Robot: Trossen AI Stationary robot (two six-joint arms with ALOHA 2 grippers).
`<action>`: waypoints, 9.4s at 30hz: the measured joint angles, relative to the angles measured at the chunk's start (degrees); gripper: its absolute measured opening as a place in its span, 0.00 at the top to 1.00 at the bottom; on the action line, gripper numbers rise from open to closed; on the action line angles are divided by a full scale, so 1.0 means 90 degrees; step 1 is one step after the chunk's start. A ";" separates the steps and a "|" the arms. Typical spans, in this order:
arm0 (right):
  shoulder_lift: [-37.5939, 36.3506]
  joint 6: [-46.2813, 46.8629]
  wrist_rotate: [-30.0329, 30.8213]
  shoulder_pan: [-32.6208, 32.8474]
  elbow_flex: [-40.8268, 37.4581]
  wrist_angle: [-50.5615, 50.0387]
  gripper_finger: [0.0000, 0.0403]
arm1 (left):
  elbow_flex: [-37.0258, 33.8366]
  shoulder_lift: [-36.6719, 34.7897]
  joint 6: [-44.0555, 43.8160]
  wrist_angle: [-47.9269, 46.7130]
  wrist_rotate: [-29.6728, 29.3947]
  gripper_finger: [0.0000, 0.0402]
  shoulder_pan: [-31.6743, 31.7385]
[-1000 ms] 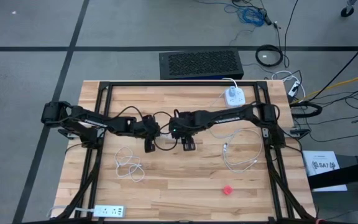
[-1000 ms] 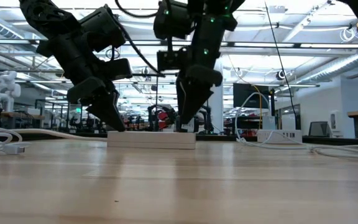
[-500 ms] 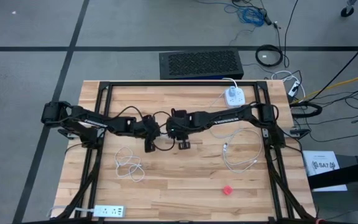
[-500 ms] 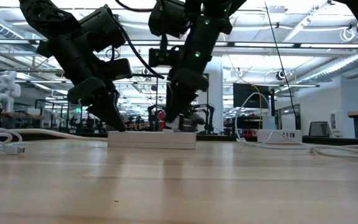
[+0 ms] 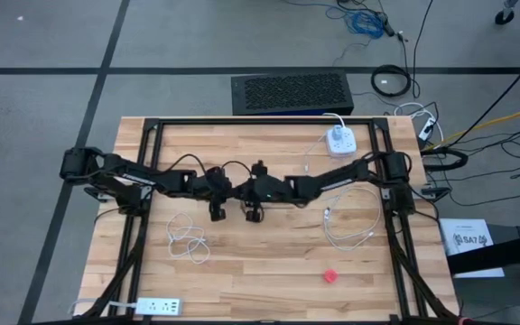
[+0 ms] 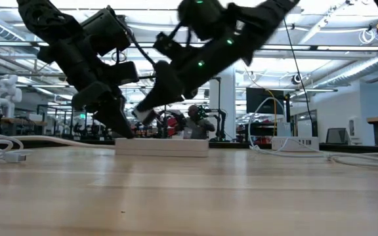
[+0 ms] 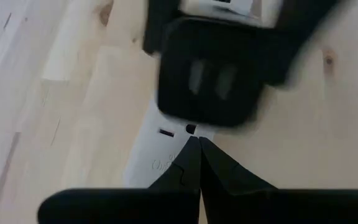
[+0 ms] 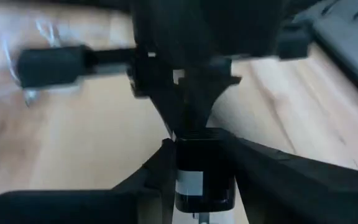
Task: Insert USB
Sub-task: Insert the black charger adapter into the white outlet extension, then insert the white charger cable into the black charger adapter
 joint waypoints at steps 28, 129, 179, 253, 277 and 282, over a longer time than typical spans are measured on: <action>0.0431 0.1703 0.0725 -0.0031 -0.2923 0.5937 0.75 | -0.0007 0.0017 -0.0066 0.0352 0.0115 1.00 0.0000; -0.0635 0.0206 0.0917 -0.0102 -0.2244 0.2748 1.00 | -0.0005 0.0012 -0.0901 0.0631 -0.0194 1.00 -0.0007; -0.2426 0.1145 0.0315 -0.0212 -0.2002 -0.0826 0.86 | -0.0002 0.0019 -0.1071 0.0974 -0.0701 1.00 -0.0004; -0.2895 0.4903 -0.0132 0.1559 -0.0620 -0.6658 0.99 | 0.0399 -0.0770 0.0750 0.1329 0.0259 0.98 -0.0135; -0.2546 0.2295 -0.1907 -0.0048 -0.0128 -0.5008 1.00 | 0.2335 -0.0281 0.2293 -0.0546 0.0756 0.57 -0.0338; -0.2546 0.2257 -0.1943 -0.0065 -0.0128 -0.4987 1.00 | 0.2740 0.0162 0.2291 -0.0960 0.0867 0.57 -0.0338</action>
